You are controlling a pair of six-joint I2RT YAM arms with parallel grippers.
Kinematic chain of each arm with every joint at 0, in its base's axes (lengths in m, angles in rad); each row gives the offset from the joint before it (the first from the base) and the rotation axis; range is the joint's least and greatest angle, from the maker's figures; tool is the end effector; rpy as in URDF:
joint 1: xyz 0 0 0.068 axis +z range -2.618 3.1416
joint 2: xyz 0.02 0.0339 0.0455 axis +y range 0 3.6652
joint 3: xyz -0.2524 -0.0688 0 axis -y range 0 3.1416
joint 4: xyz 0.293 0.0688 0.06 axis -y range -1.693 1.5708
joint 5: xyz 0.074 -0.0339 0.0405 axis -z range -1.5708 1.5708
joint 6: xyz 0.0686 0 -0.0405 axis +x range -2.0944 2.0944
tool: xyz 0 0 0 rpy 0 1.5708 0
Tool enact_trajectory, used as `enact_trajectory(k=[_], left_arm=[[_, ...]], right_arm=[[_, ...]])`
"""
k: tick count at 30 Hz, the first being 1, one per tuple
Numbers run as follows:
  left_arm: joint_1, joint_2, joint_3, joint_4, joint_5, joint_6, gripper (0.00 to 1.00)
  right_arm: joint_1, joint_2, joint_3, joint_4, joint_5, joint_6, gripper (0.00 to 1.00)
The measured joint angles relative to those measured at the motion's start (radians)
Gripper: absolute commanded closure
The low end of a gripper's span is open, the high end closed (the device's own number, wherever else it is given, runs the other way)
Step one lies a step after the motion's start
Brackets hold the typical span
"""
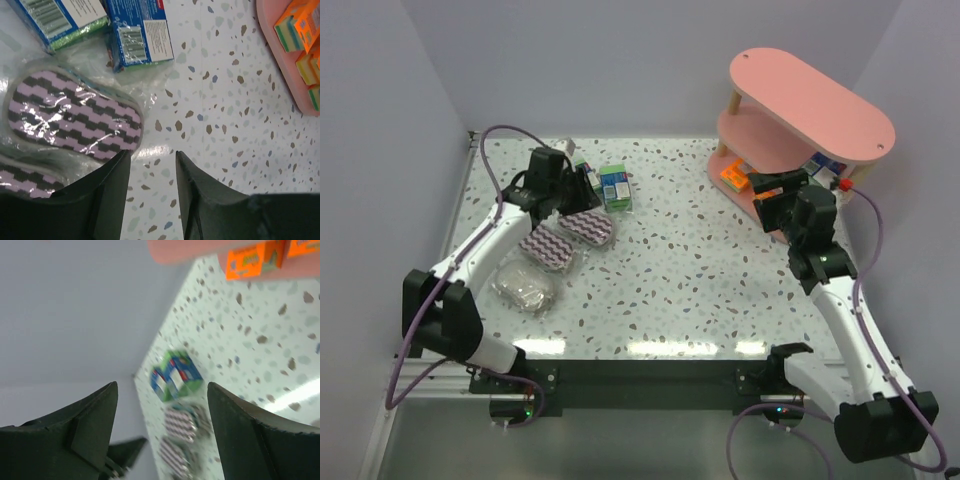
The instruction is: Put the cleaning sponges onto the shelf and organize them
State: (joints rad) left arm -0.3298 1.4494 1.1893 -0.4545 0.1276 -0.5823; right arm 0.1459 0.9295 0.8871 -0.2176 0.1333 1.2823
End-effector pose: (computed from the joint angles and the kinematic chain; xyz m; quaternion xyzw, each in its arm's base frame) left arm 0.3712 -0.1363 0.2536 -0.0881 0.9040 -0.2345 0.3464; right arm 0.2996 0.0348 0.3268 0.4599 0.6449 0.3584 0.4941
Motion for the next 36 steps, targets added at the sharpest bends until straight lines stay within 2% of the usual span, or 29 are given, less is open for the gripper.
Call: enact_trajectory(k=[7, 15, 21, 26, 31, 36], left_arm=[[0.023, 0.282, 0.201, 0.073, 0.01, 0.037, 0.52], [0.022, 0.581, 0.378, 0.12, -0.014, 0.042, 0.47], [0.022, 0.687, 0.489, 0.127, -0.062, 0.024, 0.48], [0.022, 0.697, 0.466, 0.158, -0.071, 0.0, 0.51], [0.01, 0.637, 0.309, 0.292, -0.028, -0.06, 0.52], [-0.066, 0.587, 0.216, 0.342, 0.021, -0.112, 0.54]], right_arm=[[0.048, 0.023, -0.107, -0.089, -0.199, -0.189, 0.19], [0.07, -0.021, -0.16, -0.132, -0.258, -0.305, 0.16], [0.072, -0.033, -0.187, -0.147, -0.261, -0.346, 0.15], [0.072, -0.018, -0.19, -0.147, -0.273, -0.365, 0.15], [0.072, 0.054, -0.19, -0.132, -0.286, -0.38, 0.16], [0.077, 0.142, -0.184, -0.101, -0.287, -0.389, 0.16]])
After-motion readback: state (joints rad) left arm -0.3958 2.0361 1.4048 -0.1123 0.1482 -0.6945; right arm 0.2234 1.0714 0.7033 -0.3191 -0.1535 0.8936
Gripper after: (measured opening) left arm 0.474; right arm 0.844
